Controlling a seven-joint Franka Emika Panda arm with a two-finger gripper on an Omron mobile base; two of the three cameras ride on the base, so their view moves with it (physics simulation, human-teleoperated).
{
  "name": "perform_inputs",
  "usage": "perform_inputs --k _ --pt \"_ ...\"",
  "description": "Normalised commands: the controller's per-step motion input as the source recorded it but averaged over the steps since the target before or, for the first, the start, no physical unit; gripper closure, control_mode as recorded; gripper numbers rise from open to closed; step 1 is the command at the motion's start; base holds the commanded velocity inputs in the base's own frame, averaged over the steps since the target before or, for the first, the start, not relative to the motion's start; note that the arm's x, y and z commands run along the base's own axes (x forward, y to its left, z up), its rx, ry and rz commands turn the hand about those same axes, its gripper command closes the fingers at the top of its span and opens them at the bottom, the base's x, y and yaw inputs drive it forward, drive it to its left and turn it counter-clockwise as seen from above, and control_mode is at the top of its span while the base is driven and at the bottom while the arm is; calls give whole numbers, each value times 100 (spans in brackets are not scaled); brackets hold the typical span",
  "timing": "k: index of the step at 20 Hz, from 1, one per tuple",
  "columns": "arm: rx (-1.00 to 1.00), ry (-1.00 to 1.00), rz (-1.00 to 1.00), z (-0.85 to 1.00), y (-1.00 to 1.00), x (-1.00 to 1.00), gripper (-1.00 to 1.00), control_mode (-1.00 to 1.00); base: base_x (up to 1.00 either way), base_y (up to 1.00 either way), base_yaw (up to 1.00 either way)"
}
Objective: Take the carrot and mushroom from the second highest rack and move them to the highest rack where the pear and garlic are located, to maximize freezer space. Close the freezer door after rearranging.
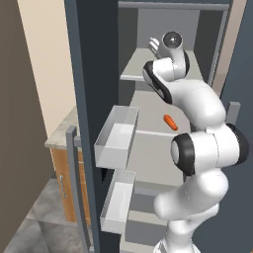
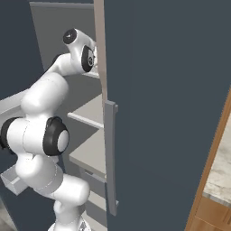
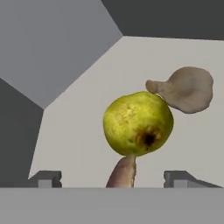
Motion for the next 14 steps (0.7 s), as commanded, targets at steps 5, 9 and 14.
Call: perform_inputs --k 5,9,14 --pt "0 -17 5 0 11 -42 -100 -100 0 0 0" --pt "0 0 7 0 25 -61 -100 -100 0 0 0" --pt "0 0 16 0 15 -80 -100 -100 0 0 0"
